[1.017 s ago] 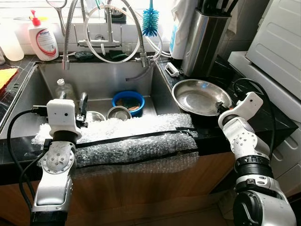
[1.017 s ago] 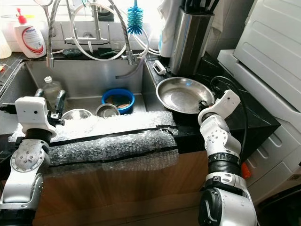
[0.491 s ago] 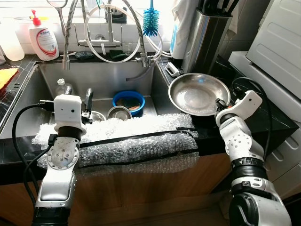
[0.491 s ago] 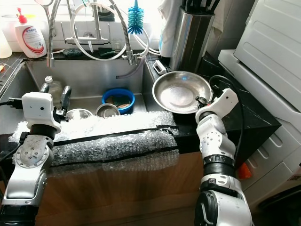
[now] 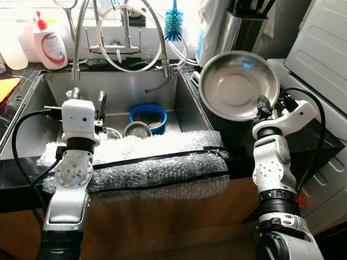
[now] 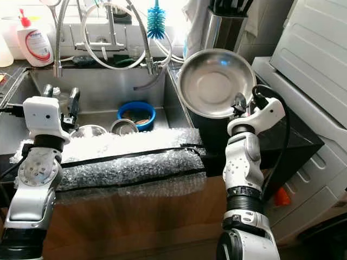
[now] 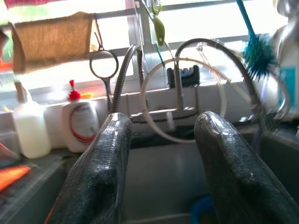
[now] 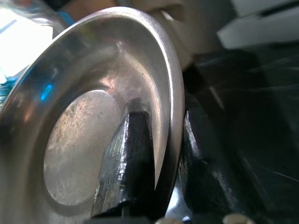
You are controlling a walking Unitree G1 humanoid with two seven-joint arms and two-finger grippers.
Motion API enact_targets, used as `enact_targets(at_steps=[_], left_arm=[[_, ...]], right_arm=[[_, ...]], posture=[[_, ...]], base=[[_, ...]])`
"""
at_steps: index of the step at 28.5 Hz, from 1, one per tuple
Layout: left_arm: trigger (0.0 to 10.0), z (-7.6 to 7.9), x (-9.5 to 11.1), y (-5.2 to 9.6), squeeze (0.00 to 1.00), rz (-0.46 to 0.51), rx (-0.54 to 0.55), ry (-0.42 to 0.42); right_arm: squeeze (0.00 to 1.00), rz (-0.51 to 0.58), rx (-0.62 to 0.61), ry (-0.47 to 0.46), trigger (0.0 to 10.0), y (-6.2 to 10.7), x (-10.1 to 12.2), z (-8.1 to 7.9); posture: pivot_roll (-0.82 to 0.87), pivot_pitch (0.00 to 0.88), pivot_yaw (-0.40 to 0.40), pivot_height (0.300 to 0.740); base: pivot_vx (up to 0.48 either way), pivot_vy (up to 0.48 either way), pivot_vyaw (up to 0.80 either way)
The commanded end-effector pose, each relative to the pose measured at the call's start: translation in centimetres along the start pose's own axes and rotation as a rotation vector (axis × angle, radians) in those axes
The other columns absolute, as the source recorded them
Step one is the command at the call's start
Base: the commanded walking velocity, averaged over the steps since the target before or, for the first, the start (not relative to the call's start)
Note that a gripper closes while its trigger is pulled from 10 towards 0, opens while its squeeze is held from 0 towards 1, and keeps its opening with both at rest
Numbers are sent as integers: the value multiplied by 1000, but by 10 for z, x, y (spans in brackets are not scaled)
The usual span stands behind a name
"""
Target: Kitchen organization
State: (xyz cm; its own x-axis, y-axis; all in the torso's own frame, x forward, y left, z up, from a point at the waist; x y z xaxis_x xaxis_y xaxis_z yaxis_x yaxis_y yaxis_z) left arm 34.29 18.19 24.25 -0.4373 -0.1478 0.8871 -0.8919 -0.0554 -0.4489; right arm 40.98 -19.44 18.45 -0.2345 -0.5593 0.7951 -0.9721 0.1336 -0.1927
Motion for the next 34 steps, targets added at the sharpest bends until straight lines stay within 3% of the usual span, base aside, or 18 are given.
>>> enact_targets(at_steps=[1,3,4,5,6,7,8,9,12,19,34], left_arm=[[10000,4,14,-7,0,24,-2,121],[10000,8,11,-9,0,2,-6,240],[10000,8,11,-9,0,2,-6,240],[10000,9,12,-10,0,2,-6,318],[10000,9,12,-10,0,2,-6,318],[10000,14,11,-10,0,-12,-19,422],[10000,14,11,-10,0,-12,-19,422],[10000,20,11,-10,0,-30,-42,509],[10000,31,8,-9,0,-67,-82,585],[10000,55,7,-5,0,-97,-194,528],[10000,72,10,0,0,-102,-290,479]], right_arm=[[0,28,92,35,10000,4,3,-17],[0,-4,133,27,10000,11,-10,-26],[0,-4,133,27,10000,11,-10,-26],[0,-10,146,28,10000,14,-15,-30],[0,-10,146,28,10000,14,-15,-30],[0,-20,157,25,10000,18,-20,-34],[0,-20,157,25,10000,18,-20,-34],[0,-35,170,9,10000,21,-27,-39],[0,-47,198,-18,10000,25,-34,-50],[0,-94,325,-57,10000,32,-43,-79],[0,-129,349,-61,10000,35,-51,-86]], posture=[[20,0,-92,740],[22,0,-93,740],[22,0,-93,740],[21,0,-93,740],[21,0,-93,740],[20,0,-93,740],[20,0,-93,740],[23,0,-91,740],[22,0,-90,740],[23,0,-95,740],[25,0,-99,740]], base=[[0,0,0],[0,0,0],[0,0,0],[0,0,0],[0,0,0],[0,0,0],[0,0,0],[0,0,0],[0,0,0],[0,0,0],[0,0,0]])
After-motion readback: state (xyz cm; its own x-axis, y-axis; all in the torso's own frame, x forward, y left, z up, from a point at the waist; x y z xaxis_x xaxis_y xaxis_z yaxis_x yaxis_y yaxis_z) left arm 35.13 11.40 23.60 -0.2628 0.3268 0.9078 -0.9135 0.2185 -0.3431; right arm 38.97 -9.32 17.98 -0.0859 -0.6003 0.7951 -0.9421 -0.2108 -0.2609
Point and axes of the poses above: a point about 5 cm out from each wrist's last joint towards the gripper, its own y axis pointing back from the gripper into the wrist, its own x axis along the axis of the wrist's last joint, z = x × y, the point moved 5 cm from there along -y, pointing out of the wrist towards the gripper, and after that the axes turned 1 degree about y, right-handed, at the moved point
